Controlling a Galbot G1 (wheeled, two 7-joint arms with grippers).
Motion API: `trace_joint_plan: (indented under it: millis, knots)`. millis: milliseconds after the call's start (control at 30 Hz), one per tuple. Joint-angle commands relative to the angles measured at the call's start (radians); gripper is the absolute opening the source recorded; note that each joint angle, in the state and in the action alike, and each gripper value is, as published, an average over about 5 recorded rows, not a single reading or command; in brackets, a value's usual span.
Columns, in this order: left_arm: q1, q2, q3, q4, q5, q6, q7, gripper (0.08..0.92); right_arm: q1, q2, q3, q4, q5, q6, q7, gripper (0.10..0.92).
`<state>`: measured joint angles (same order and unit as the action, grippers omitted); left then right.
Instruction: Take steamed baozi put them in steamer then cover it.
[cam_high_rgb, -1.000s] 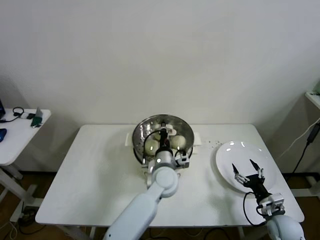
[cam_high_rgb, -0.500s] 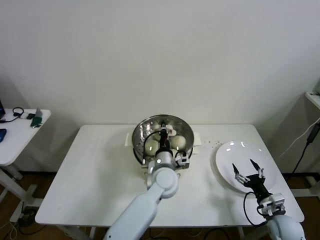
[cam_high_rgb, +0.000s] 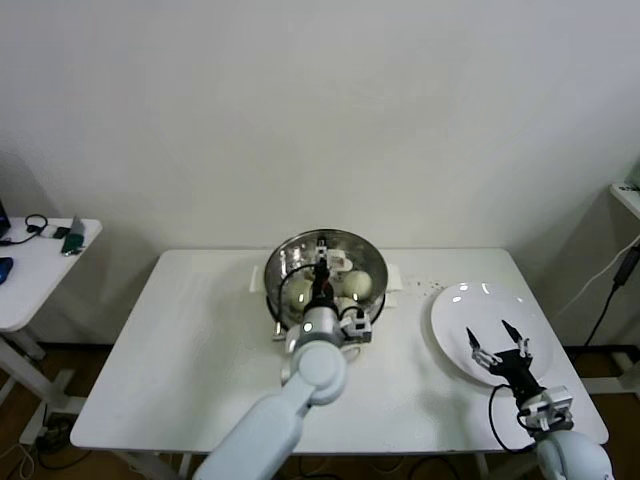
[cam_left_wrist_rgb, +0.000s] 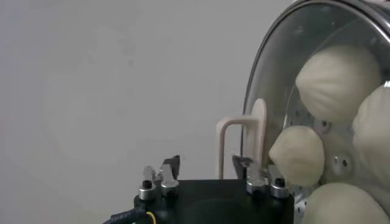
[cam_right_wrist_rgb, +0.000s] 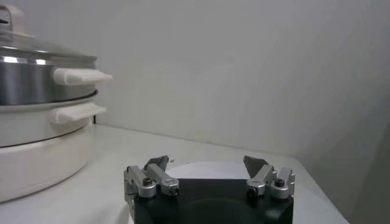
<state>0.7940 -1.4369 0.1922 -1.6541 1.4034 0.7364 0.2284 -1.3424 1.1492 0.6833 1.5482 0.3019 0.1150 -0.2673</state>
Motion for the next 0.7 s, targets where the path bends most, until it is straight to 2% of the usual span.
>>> trace_joint_plan:
  millis: [33,200,300,533,700]
  knots:
    - [0.03,0.1,0.011,-0.165,-0.11,0.049,-0.034,0.627,0.002,-0.002,0.002,0.0,0.011,-0.01,-0.001,0.823]
    - [0.055,0.151,0.006,-0.242,-0.222,0.049,-0.095,0.767,0.003,-0.003,0.003,-0.004,0.009,-0.013,-0.001,0.823]
    - [0.093,0.196,-0.019,-0.304,-0.3,0.041,-0.121,0.813,0.004,-0.004,0.004,-0.007,0.007,-0.014,-0.001,0.823]
    - [0.258,0.314,-0.171,-0.452,-0.541,-0.062,-0.195,0.822,0.009,-0.009,0.006,-0.01,0.005,-0.013,-0.002,0.823]
    - [0.381,0.362,-0.355,-0.522,-0.766,-0.206,-0.316,0.823,0.006,-0.011,0.006,-0.004,0.008,-0.009,-0.003,0.823]
